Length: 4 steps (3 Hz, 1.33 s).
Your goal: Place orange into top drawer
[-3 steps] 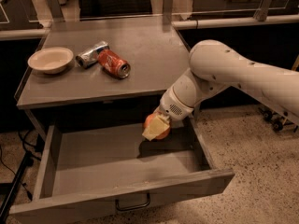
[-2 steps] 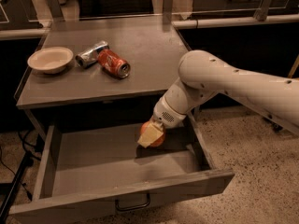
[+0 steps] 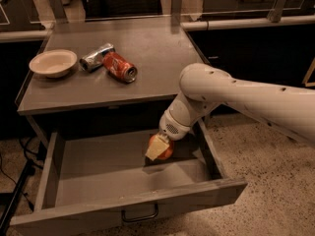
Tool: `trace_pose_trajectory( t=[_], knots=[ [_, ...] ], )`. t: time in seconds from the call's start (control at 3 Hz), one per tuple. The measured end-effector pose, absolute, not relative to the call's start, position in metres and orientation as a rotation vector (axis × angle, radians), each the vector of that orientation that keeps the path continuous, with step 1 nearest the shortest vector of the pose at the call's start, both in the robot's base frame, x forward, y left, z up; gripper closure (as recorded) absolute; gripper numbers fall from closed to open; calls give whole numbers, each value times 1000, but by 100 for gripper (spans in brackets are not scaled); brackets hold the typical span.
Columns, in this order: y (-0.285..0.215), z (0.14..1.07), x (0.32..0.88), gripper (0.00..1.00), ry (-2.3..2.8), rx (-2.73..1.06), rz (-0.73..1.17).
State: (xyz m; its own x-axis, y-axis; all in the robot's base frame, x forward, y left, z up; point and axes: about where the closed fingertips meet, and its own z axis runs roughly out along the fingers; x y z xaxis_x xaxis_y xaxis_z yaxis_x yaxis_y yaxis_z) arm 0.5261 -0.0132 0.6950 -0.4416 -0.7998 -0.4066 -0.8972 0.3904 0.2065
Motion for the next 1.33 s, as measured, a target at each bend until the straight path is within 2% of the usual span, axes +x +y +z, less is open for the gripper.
trace_pose_trajectory(
  t=[0.67,1.33],
  knots=[
    [-25,631,516,100,2565,-1410,655],
    [-32,610,511,100,2621,-1339,658]
  ],
)
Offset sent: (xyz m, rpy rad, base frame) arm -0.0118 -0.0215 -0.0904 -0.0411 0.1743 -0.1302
